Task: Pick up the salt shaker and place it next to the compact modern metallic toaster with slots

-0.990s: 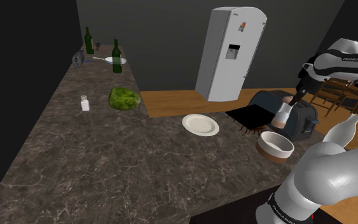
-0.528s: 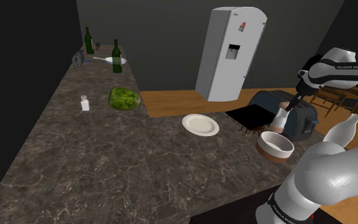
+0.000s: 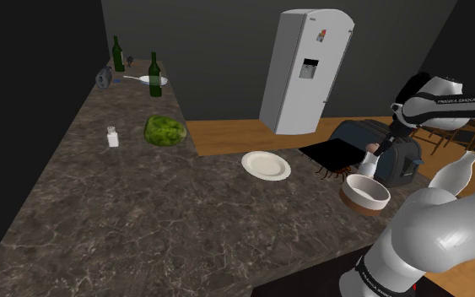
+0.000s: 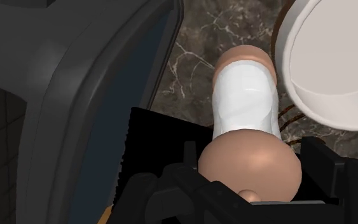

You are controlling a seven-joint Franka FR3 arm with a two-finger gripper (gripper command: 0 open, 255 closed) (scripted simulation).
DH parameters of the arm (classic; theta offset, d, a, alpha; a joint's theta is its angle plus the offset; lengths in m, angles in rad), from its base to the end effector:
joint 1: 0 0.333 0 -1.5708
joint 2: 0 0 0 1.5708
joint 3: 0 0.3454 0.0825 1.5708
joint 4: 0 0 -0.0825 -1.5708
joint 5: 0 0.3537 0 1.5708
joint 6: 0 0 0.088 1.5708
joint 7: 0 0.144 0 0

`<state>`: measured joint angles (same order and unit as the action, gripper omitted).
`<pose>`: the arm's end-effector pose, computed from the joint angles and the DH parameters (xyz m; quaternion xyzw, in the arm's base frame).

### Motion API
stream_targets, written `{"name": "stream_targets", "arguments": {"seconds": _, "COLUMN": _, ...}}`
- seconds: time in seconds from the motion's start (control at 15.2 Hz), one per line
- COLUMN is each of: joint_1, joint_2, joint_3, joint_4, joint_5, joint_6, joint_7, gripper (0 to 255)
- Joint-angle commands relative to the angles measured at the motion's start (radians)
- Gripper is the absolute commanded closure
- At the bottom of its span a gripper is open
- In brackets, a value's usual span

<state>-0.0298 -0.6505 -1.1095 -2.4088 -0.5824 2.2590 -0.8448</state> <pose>0.1332 -0.4231 0.4292 0.9904 0.0341 0.1088 0.0779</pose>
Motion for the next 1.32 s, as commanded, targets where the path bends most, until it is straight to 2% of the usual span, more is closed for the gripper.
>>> {"name": "stream_targets", "arguments": {"seconds": 0.0, "joint_1": 0.006, "joint_2": 0.009, "joint_3": -0.021, "joint_4": -0.017, "joint_5": -0.008, "joint_6": 0.028, "joint_7": 0.0, "gripper": 255}}
{"name": "stream_targets", "arguments": {"seconds": 0.13, "joint_1": 0.019, "joint_2": 0.025, "joint_3": -0.052, "joint_4": -0.035, "joint_5": -0.016, "joint_6": 0.067, "joint_7": -0.001, "gripper": 255}}
{"name": "stream_targets", "arguments": {"seconds": 0.66, "joint_1": 0.019, "joint_2": 0.024, "joint_3": -0.052, "joint_4": -0.035, "joint_5": -0.016, "joint_6": 0.067, "joint_7": 0.0, "gripper": 255}}
{"name": "stream_targets", "arguments": {"seconds": 0.73, "joint_1": 0.019, "joint_2": 0.024, "joint_3": -0.052, "joint_4": -0.035, "joint_5": -0.016, "joint_6": 0.067, "joint_7": 0.0, "gripper": 0}}
{"name": "stream_targets", "arguments": {"seconds": 1.06, "joint_1": 0.019, "joint_2": 0.024, "joint_3": -0.052, "joint_4": -0.035, "joint_5": -0.016, "joint_6": 0.067, "joint_7": 0.0, "gripper": 0}}
{"name": "stream_targets", "arguments": {"seconds": 1.25, "joint_1": -0.047, "joint_2": -0.04, "joint_3": 0.051, "joint_4": -0.004, "joint_5": -0.003, "joint_6": -0.049, "joint_7": -0.002, "gripper": 0}}
